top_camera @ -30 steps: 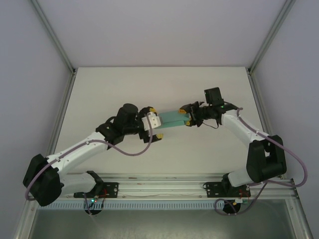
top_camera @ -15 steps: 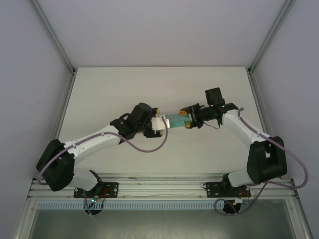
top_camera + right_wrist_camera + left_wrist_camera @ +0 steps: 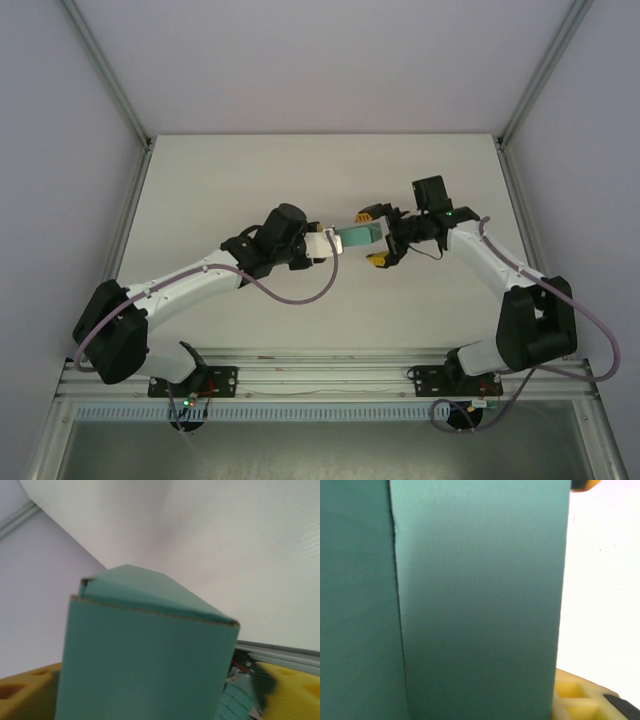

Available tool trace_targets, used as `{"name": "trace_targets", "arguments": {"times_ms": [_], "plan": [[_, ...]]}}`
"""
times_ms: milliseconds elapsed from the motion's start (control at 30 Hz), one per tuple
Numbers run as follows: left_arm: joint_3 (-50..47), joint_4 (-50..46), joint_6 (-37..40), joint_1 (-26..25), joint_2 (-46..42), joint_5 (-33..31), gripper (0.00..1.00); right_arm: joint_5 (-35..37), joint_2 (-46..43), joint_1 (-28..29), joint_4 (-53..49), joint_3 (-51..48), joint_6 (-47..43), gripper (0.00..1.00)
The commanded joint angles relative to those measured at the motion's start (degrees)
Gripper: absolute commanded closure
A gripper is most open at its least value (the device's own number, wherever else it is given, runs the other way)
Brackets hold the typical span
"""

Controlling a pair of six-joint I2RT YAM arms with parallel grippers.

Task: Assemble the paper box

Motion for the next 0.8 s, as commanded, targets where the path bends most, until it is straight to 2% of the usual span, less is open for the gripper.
{"name": "trace_targets", "arguments": {"times_ms": [0,67,200,300,367,433,533,600,767], "plan": [[1.7,-3.0,-0.5,-0.2,-2.0,-1.4,0.6,4.5,-2.2,-1.3,-7.6,5.6,-7.3,0.0],[2.0,-5.8,-0.2,-0.2,-2.2,-0.7,0.6,10.4,-3.0,-2.7,-11.4,7.8,-11.9,0.0],[2.9,-11.1,0.5,-0.1,-2.1,2.4,0.6,27.6,-5.3,-4.3,-15.6,11.7,-23.9,0.0],[4.1,-16.6,1.2,0.1,-1.2,4.8,0.6,41.4,-8.0,-4.6,-12.6,12.8,-37.1,0.0],[4.9,-19.9,0.8,0.2,-0.3,6.0,0.6,45.0,-10.3,-5.0,-7.4,11.0,-46.5,0.0],[5.1,-21.5,-0.4,0.6,0.5,6.8,0.6,45.9,-12.7,-5.1,-2.9,8.1,-53.8,0.0],[5.0,-22.5,-2.2,0.9,2.1,8.3,0.6,45.7,-15.0,-5.1,2.6,3.9,-59.6,0.0],[5.3,-22.9,-3.2,1.1,3.9,9.4,0.6,42.6,-15.1,-5.1,3.5,2.5,-63.3,0.0],[7.7,-26.1,-5.2,1.9,10.1,10.1,0.6,29.1,-19.6,-4.9,4.3,-1.4,-71.8,0.0]]}}
